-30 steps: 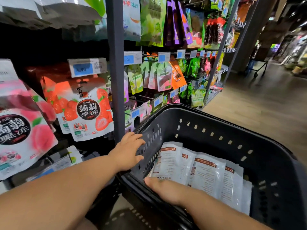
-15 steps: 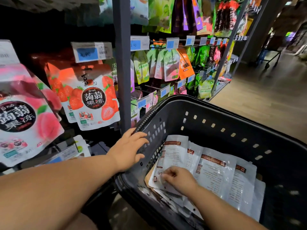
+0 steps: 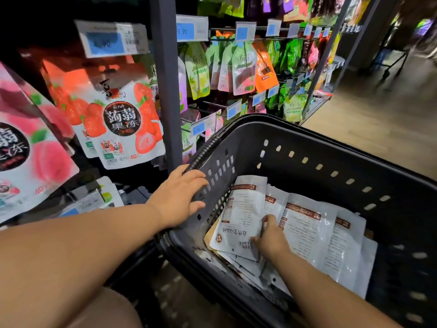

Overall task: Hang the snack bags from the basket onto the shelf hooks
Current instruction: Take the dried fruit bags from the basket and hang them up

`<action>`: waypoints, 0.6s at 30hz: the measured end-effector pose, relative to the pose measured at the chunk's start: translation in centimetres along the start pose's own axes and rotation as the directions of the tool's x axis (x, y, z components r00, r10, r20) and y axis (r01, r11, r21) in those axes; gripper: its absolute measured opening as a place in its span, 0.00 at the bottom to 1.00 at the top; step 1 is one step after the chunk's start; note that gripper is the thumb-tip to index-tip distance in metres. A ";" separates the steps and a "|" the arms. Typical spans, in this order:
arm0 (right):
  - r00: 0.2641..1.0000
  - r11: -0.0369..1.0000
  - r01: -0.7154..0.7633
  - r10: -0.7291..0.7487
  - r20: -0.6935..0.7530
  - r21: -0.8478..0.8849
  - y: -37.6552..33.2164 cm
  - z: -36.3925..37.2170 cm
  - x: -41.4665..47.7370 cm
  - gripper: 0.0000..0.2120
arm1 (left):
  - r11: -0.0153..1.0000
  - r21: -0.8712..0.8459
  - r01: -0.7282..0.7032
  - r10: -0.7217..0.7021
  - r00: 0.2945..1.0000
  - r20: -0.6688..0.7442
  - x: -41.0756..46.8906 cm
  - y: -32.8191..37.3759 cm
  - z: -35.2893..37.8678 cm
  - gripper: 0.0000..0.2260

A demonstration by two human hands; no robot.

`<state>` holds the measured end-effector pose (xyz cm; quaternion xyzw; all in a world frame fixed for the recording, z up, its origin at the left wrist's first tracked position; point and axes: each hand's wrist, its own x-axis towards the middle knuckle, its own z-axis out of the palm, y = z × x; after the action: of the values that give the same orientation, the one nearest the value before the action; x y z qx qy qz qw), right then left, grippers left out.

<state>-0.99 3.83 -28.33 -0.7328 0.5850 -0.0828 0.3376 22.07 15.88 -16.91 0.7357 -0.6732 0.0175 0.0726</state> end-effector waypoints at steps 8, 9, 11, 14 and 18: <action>0.989 0.993 0.116 -0.117 0.094 0.012 -0.1 -0.5 0.6 0.15 | 1.000 -0.020 0.011 -0.011 1.000 0.005 -0.1 -0.3 -0.1 0.25; 0.989 0.992 0.113 -0.118 0.087 0.062 -0.4 -0.9 0.4 0.14 | 1.000 -0.022 0.011 -0.011 1.000 0.006 -0.1 -0.3 -0.1 0.25; 0.992 0.972 0.099 -0.114 0.057 0.213 -1.1 -1.9 0.1 0.16 | 0.999 -0.041 0.008 -0.008 1.000 0.006 -0.1 -0.4 0.0 0.25; 0.992 0.888 0.112 -0.126 0.003 0.446 -1.9 -4.1 -0.6 0.17 | 0.997 -0.083 0.011 -0.011 1.000 0.006 -0.2 -0.5 0.1 0.24; 0.980 0.776 0.158 -0.201 0.003 0.611 -2.6 -6.4 -1.8 0.09 | 0.996 -0.088 0.015 -0.014 1.000 0.007 -0.2 -0.4 0.0 0.24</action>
<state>-2.73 3.15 -21.42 -0.6403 0.4430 -0.2728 0.5651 22.48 16.09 -16.95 0.7366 -0.6683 -0.0150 0.1027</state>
